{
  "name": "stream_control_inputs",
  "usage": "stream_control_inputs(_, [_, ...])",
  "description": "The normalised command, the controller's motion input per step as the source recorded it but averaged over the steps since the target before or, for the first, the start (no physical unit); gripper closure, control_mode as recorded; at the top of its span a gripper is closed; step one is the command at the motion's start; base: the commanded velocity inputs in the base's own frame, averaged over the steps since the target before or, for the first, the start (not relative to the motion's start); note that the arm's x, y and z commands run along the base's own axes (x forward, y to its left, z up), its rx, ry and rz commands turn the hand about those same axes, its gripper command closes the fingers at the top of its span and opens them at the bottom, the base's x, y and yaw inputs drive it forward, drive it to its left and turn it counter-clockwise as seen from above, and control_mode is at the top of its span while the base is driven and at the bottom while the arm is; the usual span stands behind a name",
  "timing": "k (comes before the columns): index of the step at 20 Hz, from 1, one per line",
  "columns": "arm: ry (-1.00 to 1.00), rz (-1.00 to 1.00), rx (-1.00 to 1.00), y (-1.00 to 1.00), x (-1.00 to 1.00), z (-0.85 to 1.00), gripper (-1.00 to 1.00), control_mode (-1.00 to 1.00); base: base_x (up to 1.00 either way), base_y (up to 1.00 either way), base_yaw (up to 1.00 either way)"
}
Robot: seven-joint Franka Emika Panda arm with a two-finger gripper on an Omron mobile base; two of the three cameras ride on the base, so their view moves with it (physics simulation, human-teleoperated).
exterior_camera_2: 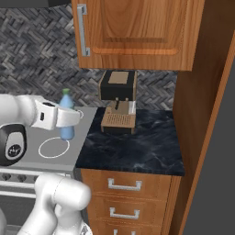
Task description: Take the bottled waters from the counter and place them in the freezer to freeze. Close the freezer door after placing the bottles.
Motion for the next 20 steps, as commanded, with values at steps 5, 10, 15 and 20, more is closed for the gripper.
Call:
stream_control_inputs(5, [-0.13, 0.00, 0.00, 0.00, -0.40, -0.03, 1.00, -1.00, 0.00, 0.00, 0.00])
stream_control_inputs(10, [-0.16, 0.00, -0.03, 0.00, -0.36, -0.07, 1.00, -1.00, 0.00, 0.00, 0.00])
stream_control_inputs(15, [-0.16, 0.00, -0.17, 0.04, -0.30, -0.34, 1.00, -1.00, 0.00, 0.00, 0.00])
stream_control_inputs(20, [-0.19, 0.00, -0.23, 0.01, -0.18, -0.35, 1.00, -1.00, 0.00, 0.00, 0.00])
